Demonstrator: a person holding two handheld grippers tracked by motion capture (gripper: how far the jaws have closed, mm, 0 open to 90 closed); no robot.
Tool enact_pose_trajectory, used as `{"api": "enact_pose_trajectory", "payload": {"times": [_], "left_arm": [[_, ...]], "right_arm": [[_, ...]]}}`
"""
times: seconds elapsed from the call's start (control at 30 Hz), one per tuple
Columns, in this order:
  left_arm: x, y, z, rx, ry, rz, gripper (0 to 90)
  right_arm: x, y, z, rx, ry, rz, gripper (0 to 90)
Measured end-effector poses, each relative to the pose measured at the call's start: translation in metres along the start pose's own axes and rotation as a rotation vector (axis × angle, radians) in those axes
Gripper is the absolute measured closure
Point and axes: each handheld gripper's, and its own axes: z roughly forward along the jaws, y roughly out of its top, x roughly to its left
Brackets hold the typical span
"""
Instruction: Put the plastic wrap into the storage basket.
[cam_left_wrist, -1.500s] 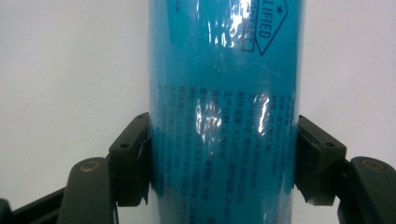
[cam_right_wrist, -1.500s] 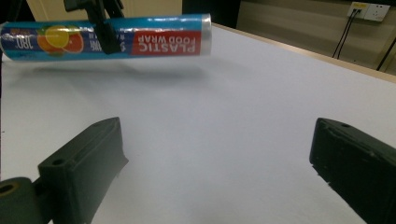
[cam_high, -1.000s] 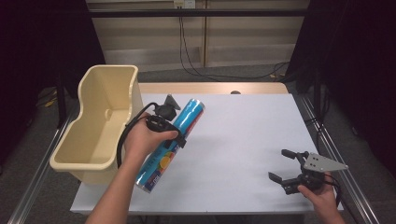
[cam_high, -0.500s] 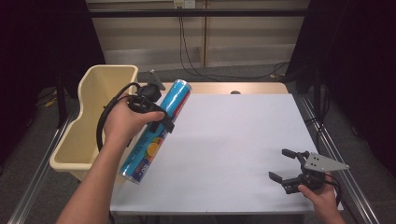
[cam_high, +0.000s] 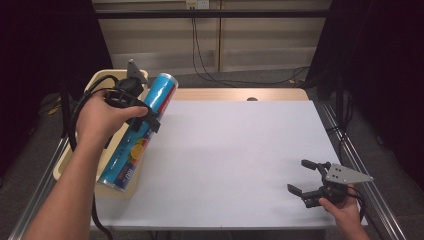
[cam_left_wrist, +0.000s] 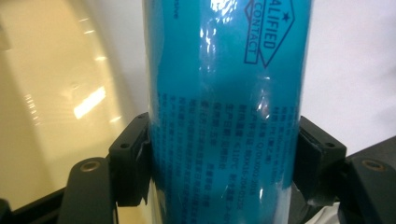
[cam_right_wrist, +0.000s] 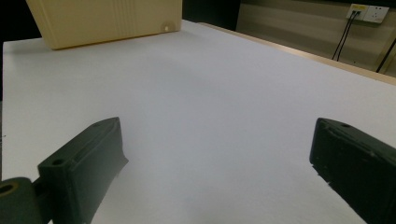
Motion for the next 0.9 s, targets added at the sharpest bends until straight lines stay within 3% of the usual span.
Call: {"api": "enact_pose_trajectory", "payload": {"times": [0.43, 0.6, 0.73, 0.9], "left_arm": [[0.036, -0.014, -0.020, -0.007, 0.055, -0.072, 32.2], [0.047, -0.018, -0.021, 0.005, 0.085, -0.086, 32.2], [0.057, -0.023, -0.020, -0.005, 0.086, -0.112, 32.2], [0.068, -0.027, -0.019, 0.003, 0.115, -0.113, 32.2]], "right_arm": [[0.000, 0.000, 0.001, 0.004, -0.002, -0.003, 2.7], [0.001, 0.000, 0.001, 0.004, -0.001, 0.002, 2.7], [0.002, 0.000, 0.002, 0.004, 0.002, -0.002, 2.6], [0.002, 0.000, 0.002, 0.005, 0.002, -0.002, 2.7]]}}
